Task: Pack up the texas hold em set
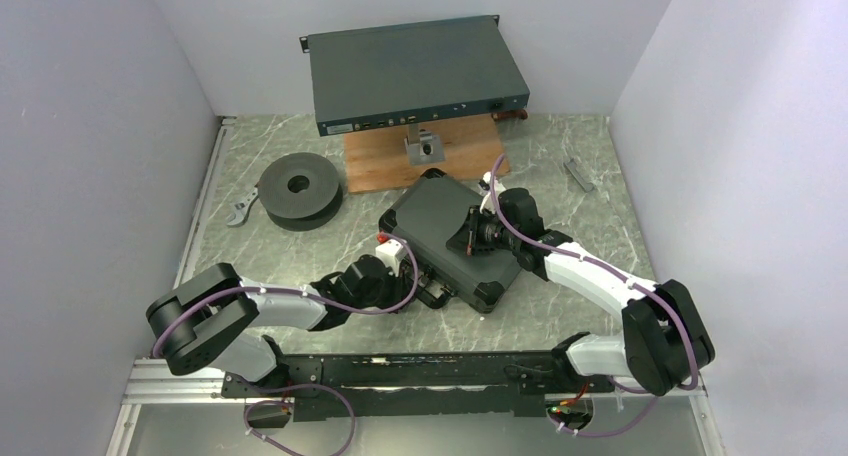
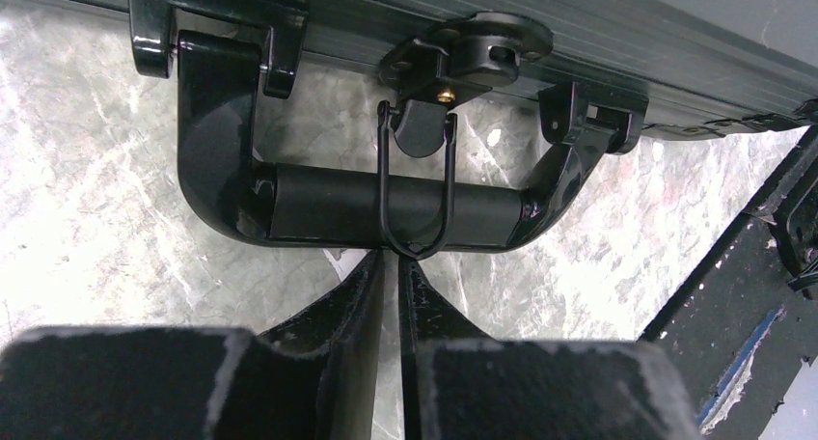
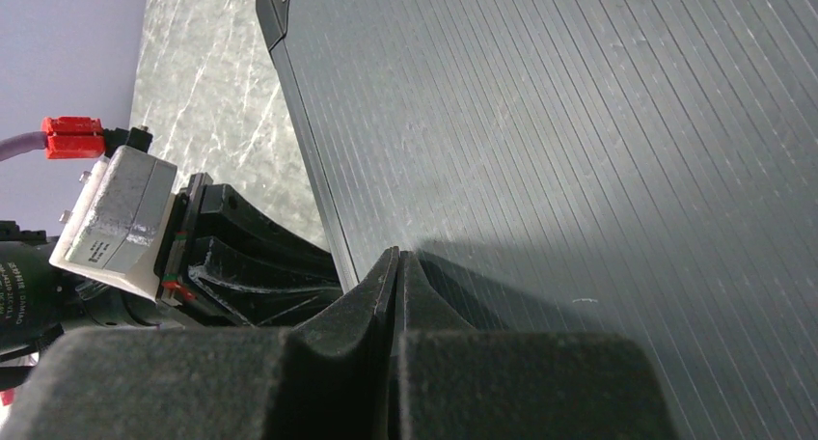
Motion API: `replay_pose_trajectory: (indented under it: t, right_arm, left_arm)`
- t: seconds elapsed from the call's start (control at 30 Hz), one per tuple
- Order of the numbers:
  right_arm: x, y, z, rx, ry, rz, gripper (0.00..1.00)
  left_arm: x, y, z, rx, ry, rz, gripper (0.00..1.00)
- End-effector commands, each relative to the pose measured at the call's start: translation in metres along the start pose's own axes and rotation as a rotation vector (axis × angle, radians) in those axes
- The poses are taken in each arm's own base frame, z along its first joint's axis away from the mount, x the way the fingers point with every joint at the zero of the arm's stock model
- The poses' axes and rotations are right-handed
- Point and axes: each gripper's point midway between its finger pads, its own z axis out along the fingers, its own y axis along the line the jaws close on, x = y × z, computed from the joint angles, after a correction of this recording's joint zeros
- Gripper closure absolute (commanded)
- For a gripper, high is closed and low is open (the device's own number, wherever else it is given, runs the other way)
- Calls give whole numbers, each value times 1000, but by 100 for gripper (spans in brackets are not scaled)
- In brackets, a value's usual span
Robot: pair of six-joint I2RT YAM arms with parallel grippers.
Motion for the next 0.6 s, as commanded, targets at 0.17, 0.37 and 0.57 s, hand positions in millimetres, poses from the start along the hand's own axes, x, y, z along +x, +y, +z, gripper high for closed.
replay_pose_trajectory:
  t: [0.17, 0.37, 0.57]
  right_arm:
    - [76, -62, -3, 236, 240, 69, 100]
    - [75, -63, -3, 238, 238, 68, 100]
    - [76, -63, -2, 236, 242, 71, 100]
  left_arm:
    - [-39, -23, 2, 52, -97, 12, 84]
    - [-49, -31, -4, 69, -116, 17, 84]
    - [-63, -37, -7, 78, -143, 29, 84]
